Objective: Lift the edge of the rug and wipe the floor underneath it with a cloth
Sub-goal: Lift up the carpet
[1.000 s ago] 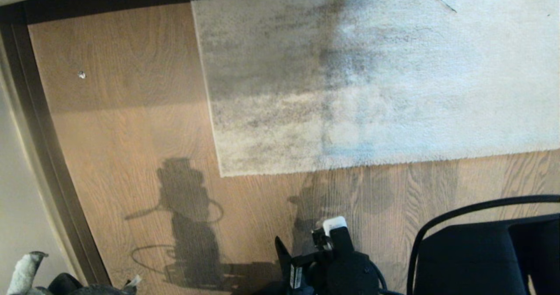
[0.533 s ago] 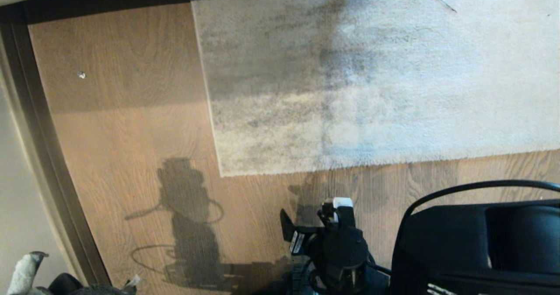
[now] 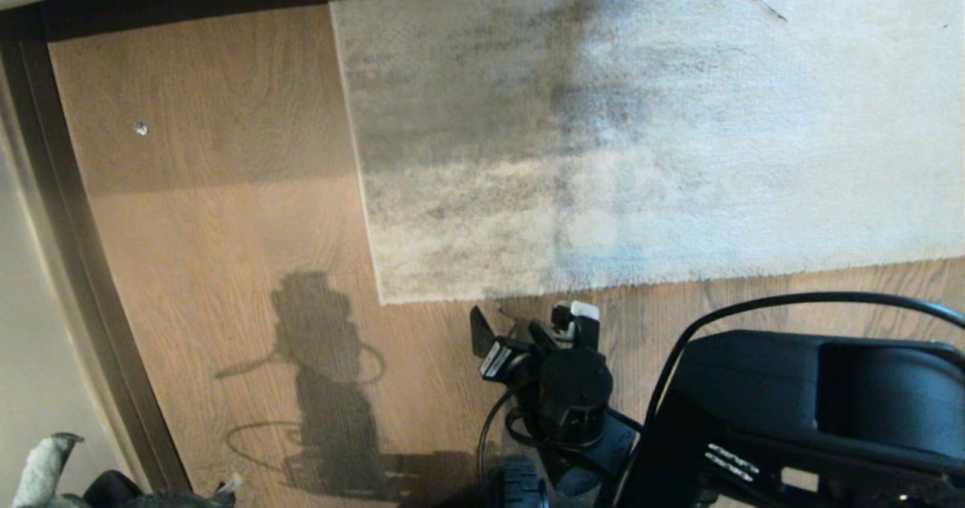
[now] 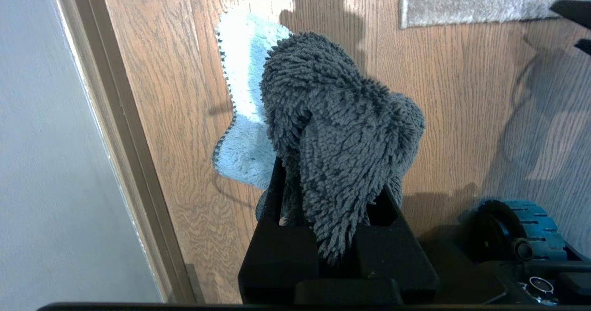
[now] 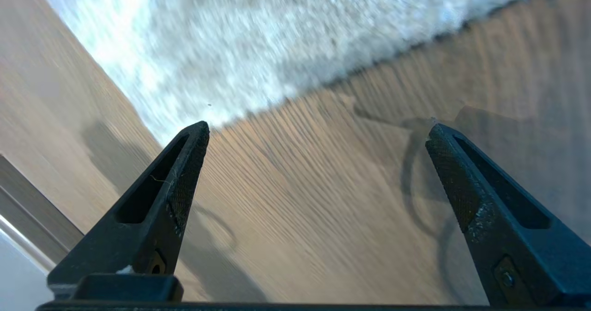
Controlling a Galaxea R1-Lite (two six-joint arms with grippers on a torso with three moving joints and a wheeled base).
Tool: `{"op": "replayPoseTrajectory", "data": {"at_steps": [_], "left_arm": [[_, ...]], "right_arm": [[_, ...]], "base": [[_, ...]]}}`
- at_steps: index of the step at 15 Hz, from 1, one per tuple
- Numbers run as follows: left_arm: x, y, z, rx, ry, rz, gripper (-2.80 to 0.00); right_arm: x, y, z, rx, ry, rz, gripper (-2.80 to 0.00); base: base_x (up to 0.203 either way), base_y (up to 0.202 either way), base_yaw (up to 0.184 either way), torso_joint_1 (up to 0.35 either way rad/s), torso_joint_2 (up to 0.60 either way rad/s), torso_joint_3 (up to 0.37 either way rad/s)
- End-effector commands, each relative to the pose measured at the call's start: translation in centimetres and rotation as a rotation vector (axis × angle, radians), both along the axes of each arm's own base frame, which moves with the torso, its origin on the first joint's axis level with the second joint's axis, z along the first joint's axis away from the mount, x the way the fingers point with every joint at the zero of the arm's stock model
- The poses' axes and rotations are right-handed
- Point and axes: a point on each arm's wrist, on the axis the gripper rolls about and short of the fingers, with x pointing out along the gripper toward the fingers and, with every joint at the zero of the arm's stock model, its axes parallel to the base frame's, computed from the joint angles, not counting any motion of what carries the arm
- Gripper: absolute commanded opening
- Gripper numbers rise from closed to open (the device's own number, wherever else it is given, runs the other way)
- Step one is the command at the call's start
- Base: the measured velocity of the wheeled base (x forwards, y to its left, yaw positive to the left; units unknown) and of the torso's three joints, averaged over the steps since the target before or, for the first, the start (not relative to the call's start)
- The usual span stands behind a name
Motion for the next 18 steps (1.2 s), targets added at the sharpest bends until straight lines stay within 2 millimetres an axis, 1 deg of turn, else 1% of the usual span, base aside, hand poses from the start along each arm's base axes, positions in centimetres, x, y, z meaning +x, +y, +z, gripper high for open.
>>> {"op": "replayPoseTrajectory", "data": {"at_steps": [1,3,6,9,12,18], "left_arm": [[0.0,0.0,0.0,0.000,0.000,0.000,-2.80],[0.0,0.0,0.0,0.000,-0.001,0.000,-2.80],[0.0,0.0,0.0,-0.001,-0.002,0.000,-2.80],[0.0,0.0,0.0,0.000,-0.001,0.000,-2.80],[0.0,0.0,0.0,0.000,-0.001,0.000,-2.80],[0.0,0.0,0.0,0.000,0.000,0.000,-2.80]], "right_arm": [[0.4,0.4,0.6,0.085,-0.028,-0.001,0.00],[0.6,0.8,1.2,0.141,-0.035,0.006,0.00],[1.1,1.5,1.7,0.173,-0.057,0.013,0.00],[1.3,1.8,1.1,0.170,-0.053,0.019,0.00],[1.4,2.0,1.1,0.215,-0.043,0.028,0.00],[1.7,2.5,0.0,0.251,-0.020,0.035,0.00]], "base": [[0.000,0.000,0.000,0.000,0.00,0.000],[0.000,0.000,0.000,0.000,0.00,0.000],[0.000,0.000,0.000,0.000,0.00,0.000],[0.000,0.000,0.000,0.000,0.00,0.000],[0.000,0.000,0.000,0.000,0.00,0.000],[0.000,0.000,0.000,0.000,0.00,0.000]]}}
